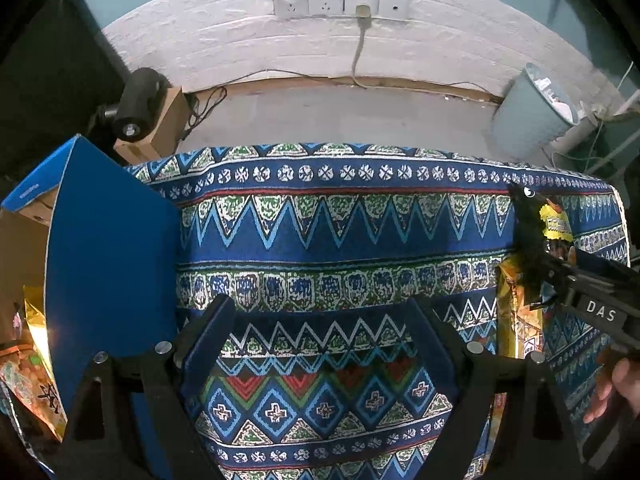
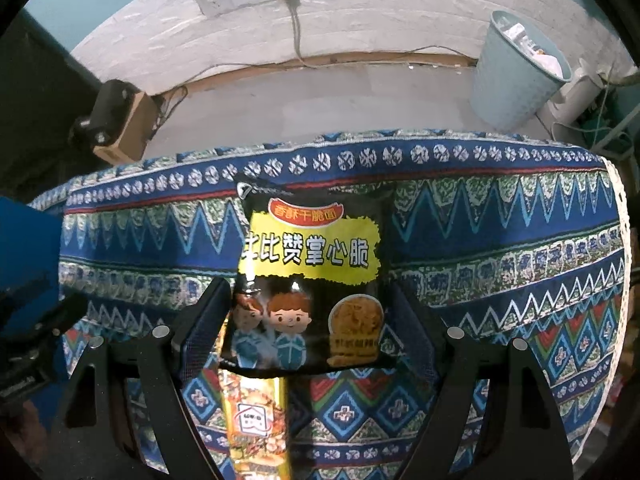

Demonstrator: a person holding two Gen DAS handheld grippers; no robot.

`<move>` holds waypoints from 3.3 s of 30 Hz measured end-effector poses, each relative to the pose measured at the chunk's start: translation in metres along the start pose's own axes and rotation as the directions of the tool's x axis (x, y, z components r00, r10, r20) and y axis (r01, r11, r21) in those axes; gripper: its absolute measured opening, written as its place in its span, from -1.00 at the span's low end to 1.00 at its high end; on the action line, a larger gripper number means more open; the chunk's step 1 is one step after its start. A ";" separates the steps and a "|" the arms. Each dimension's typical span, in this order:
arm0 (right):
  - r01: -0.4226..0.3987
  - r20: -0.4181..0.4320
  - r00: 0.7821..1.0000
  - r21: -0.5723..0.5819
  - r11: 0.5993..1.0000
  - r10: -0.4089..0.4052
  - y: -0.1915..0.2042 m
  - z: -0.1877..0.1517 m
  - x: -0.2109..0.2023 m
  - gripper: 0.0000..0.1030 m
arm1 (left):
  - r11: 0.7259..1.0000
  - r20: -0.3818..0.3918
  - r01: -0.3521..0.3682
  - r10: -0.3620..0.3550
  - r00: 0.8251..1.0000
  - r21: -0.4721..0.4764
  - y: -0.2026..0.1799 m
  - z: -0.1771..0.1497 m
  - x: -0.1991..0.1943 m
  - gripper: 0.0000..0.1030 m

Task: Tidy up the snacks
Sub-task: 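Grasp the yellow snack stick with the left tool while the right tool grasps the black-yellow chip bag, then carry the yellow stick with the left tool while the right tool carries the chip bag to the box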

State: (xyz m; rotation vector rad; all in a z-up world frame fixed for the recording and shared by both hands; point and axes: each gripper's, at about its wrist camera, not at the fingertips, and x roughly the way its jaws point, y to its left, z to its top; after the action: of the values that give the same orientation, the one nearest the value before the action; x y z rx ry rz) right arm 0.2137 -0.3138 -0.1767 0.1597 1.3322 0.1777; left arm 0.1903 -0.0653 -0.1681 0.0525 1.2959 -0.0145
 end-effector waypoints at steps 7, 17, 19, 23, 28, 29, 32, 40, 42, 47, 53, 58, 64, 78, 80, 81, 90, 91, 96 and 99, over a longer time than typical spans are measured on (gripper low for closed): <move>-0.003 0.028 1.000 -0.007 1.000 0.003 -0.005 -0.007 -0.007 0.04 | 1.000 0.005 0.010 -0.010 1.000 0.010 -0.006 -0.005 -0.005 0.70; 0.005 0.088 0.996 -0.006 1.000 -0.004 -0.019 -0.025 -0.042 0.00 | 0.996 -0.045 0.081 -0.080 0.996 0.023 -0.047 -0.018 -0.006 0.70; 0.000 0.096 0.995 0.006 1.000 0.000 -0.027 -0.030 -0.048 0.00 | 0.995 -0.058 0.090 -0.088 0.994 0.038 -0.060 -0.023 -0.004 0.70; -0.017 0.106 0.994 0.037 0.999 0.013 -0.041 -0.041 -0.058 0.00 | 0.991 -0.078 0.110 -0.105 0.991 0.070 -0.085 -0.033 -0.002 0.70; -0.018 0.112 0.994 0.077 0.997 0.009 -0.060 -0.058 -0.065 0.00 | 0.990 -0.098 0.119 -0.111 0.989 0.078 -0.110 -0.042 0.006 0.70; -0.013 0.110 0.994 0.078 0.997 0.005 -0.062 -0.059 -0.065 0.00 | 0.990 -0.105 0.121 -0.113 0.988 0.076 -0.114 -0.043 0.008 0.70; -0.006 0.107 0.994 0.096 0.995 -0.004 -0.072 -0.068 -0.066 0.00 | 0.989 -0.127 0.133 -0.124 0.984 0.063 -0.127 -0.044 0.016 0.70; -0.013 0.099 0.995 0.128 0.992 0.000 -0.091 -0.080 -0.063 0.00 | 0.986 -0.147 0.144 -0.131 0.980 0.082 -0.160 -0.056 0.030 0.70; -0.016 0.099 0.995 0.130 0.991 0.003 -0.092 -0.080 -0.063 0.00 | 0.985 -0.162 0.146 -0.129 0.978 0.095 -0.167 -0.060 0.036 0.70; -0.023 0.103 0.995 0.131 0.991 0.010 -0.093 -0.081 -0.063 0.00 | 0.981 -0.121 0.138 -0.121 0.985 0.139 -0.176 -0.076 0.036 0.51; -0.026 0.107 0.994 0.110 0.994 0.014 -0.087 -0.080 -0.064 0.00 | 0.969 -0.104 0.169 -0.152 0.983 0.183 -0.174 -0.093 0.020 -0.36; -0.022 0.116 0.993 0.087 0.996 0.012 -0.078 -0.080 -0.068 0.00 | 0.965 -0.091 0.163 -0.147 0.985 0.204 -0.154 -0.088 0.004 -0.39; -0.012 0.130 0.991 0.061 0.998 0.004 -0.069 -0.081 -0.075 0.00 | 0.962 -0.040 0.133 -0.128 0.991 0.237 -0.138 -0.092 -0.020 -0.39; -0.008 0.181 0.983 -0.012 1.000 0.010 -0.037 -0.086 -0.105 0.00 | 0.966 0.126 0.059 -0.093 0.988 0.252 -0.091 -0.086 -0.105 -0.39; -0.011 0.192 0.981 -0.029 1.000 0.017 -0.030 -0.086 -0.110 0.00 | 0.965 0.151 0.044 -0.085 0.985 0.257 -0.085 -0.086 -0.116 -0.39; -0.014 0.198 0.980 -0.039 0.999 0.021 -0.025 -0.086 -0.114 0.00 | 0.965 0.164 0.037 -0.082 0.983 0.259 -0.084 -0.086 -0.121 -0.39; -0.022 0.236 0.971 -0.108 0.994 0.047 0.008 -0.088 -0.137 0.00 | 0.973 0.216 0.020 -0.071 0.974 0.231 -0.067 -0.082 -0.138 -0.38; -0.023 0.242 0.969 -0.117 0.993 0.051 0.012 -0.088 -0.140 0.00 | 0.974 0.220 0.020 -0.072 0.973 0.227 -0.064 -0.083 -0.140 -0.38; -0.036 0.266 0.961 -0.159 0.987 0.078 0.036 -0.087 -0.153 0.00 | 0.980 0.244 0.022 -0.072 0.967 0.200 -0.046 -0.084 -0.151 -0.38; -0.046 0.272 0.958 -0.181 0.982 0.095 0.050 -0.088 -0.156 0.00 | 0.984 0.254 0.026 -0.070 0.965 0.174 -0.029 -0.085 -0.157 -0.38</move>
State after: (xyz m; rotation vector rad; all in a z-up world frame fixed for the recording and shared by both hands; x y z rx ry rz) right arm 0.0911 -0.2980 -0.0376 0.0820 1.0242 0.3192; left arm 0.0648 -0.0936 -0.0408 0.1600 1.0309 -0.1687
